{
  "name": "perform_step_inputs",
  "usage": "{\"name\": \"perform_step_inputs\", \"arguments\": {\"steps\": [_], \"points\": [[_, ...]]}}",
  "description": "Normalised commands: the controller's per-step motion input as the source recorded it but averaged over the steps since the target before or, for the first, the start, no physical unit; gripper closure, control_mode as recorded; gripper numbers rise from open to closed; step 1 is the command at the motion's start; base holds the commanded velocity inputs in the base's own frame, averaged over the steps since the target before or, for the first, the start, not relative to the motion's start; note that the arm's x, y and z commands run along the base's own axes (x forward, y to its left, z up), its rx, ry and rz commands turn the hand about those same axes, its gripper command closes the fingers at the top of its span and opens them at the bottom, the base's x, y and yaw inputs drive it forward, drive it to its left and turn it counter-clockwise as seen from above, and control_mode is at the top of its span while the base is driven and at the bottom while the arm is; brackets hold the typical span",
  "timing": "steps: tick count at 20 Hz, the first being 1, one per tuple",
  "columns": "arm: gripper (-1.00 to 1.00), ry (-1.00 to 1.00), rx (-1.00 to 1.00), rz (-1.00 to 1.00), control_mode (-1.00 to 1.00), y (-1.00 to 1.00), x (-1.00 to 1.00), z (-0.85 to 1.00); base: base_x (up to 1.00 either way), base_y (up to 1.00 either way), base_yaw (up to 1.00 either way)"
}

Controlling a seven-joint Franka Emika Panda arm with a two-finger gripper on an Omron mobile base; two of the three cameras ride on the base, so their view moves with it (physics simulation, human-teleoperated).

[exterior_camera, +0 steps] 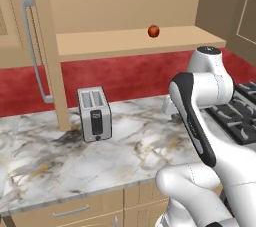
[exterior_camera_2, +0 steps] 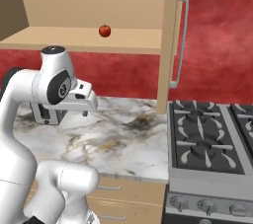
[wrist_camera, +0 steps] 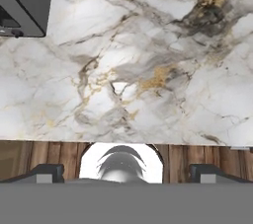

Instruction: Pick the apples from the cabinet and place them in one bowl. Pick the pear from the sink and place it in the other bowl.

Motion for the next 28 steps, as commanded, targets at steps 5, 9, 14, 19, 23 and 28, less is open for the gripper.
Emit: {"name": "perform_step_inputs", "arguments": {"steps": [5, 9, 14, 19, 23, 28], "points": [[-1.0, 0.0, 0.0, 0.0, 1.0, 0.0, 0.0, 0.0, 0.04, -0.02, 0.0], [-1.0, 0.0, 0.0, 0.0, 1.0, 0.0, 0.0, 0.0, 0.0, 0.0, 0.0], [-1.0, 0.0, 0.0, 0.0, 1.0, 0.0, 0.0, 0.0, 0.0, 0.0, 0.0], [-1.0, 0.0, 0.0, 0.0, 1.0, 0.0, 0.0, 0.0, 0.0, 0.0, 0.0], [-1.0, 0.0, 0.0, 0.0, 1.0, 0.0, 0.0, 0.0, 0.0, 0.0, 0.0], [-1.0, -0.04, 0.0, 0.0, -1.0, 0.0, 0.0, -0.01, 0.0, 0.0, 0.0]]}}
